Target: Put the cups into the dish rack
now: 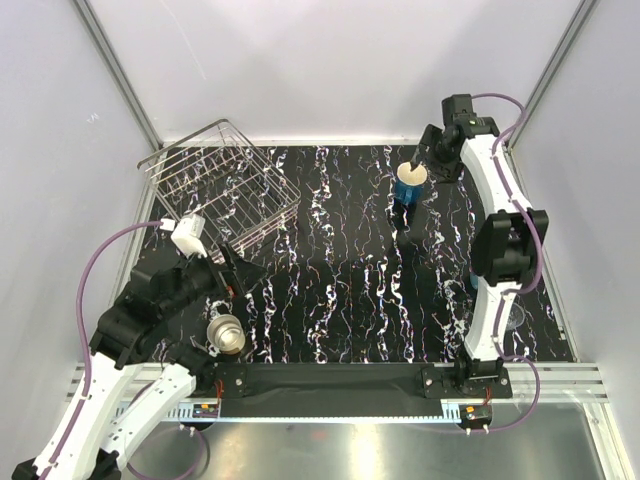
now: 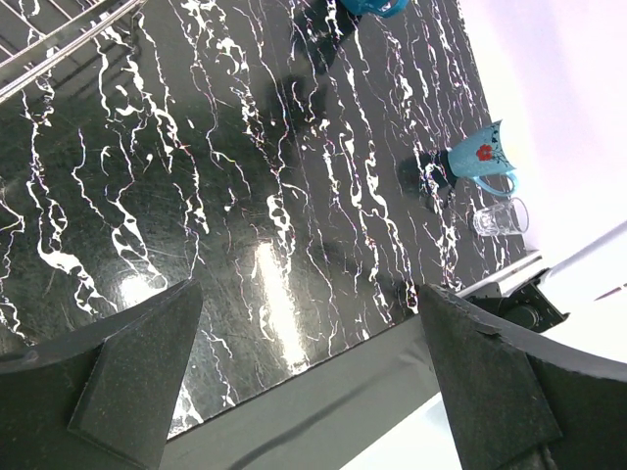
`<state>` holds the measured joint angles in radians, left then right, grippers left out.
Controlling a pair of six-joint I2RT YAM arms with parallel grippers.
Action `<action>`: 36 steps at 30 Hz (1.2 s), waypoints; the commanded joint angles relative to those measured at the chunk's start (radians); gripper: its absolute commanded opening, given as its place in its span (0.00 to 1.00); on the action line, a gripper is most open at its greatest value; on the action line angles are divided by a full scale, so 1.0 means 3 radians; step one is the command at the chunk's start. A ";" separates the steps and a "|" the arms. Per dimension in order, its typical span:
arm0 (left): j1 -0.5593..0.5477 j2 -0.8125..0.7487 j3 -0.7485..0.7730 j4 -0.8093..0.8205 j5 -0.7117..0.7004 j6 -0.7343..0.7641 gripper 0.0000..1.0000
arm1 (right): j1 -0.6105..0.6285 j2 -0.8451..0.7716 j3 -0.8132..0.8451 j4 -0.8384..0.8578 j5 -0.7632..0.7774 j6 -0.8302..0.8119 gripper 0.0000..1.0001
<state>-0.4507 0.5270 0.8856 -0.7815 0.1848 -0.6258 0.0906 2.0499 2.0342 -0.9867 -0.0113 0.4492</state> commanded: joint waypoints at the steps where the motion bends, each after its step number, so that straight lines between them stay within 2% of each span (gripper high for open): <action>1: -0.0006 0.0007 0.0004 0.0207 0.0136 0.0010 0.99 | -0.0016 0.0273 0.0428 -0.0132 0.0288 -0.0004 0.78; 8: -0.0006 0.0007 0.0009 0.0217 0.0253 0.0036 0.99 | -0.0067 0.0765 0.1032 -0.0311 0.0350 -0.0050 0.70; 10: -0.0006 -0.0003 -0.0007 0.0217 0.0299 0.0036 0.99 | -0.0102 0.0867 0.1093 -0.0260 0.0253 -0.0050 0.64; 14: -0.0006 -0.0013 -0.0012 0.0232 0.0330 0.0041 0.99 | -0.0118 0.0944 0.1099 -0.0173 0.0094 -0.0050 0.56; 21: -0.0006 -0.0033 0.0019 0.0191 0.0361 0.0056 0.98 | -0.0118 0.1128 0.1140 -0.0188 0.0119 -0.0050 0.53; 22: -0.0006 -0.0039 0.0019 0.0191 0.0371 0.0056 0.98 | -0.0118 0.1139 0.1140 -0.0178 0.0119 -0.0065 0.47; 27: -0.0006 -0.0013 0.0044 0.0186 0.0478 0.0041 0.96 | -0.0123 0.1190 0.1145 -0.0152 0.0160 -0.0096 0.41; 31: -0.0006 -0.0003 0.0080 0.0181 0.0534 0.0031 0.92 | -0.0128 0.1277 0.1237 -0.0203 0.0165 -0.0137 0.24; 33: -0.0006 0.0002 0.0100 0.0181 0.0550 0.0025 0.92 | -0.0133 0.1282 0.1232 -0.0188 0.0140 -0.0117 0.12; 36: -0.0006 0.0028 0.0152 0.0125 0.0585 0.0005 0.89 | -0.0133 0.1231 0.1242 -0.0188 0.0145 -0.0081 0.02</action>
<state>-0.4507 0.5259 0.8867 -0.7654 0.3164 -0.6262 0.0559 2.4271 2.3600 -1.0527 0.0357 0.4191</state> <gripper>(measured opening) 0.892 0.062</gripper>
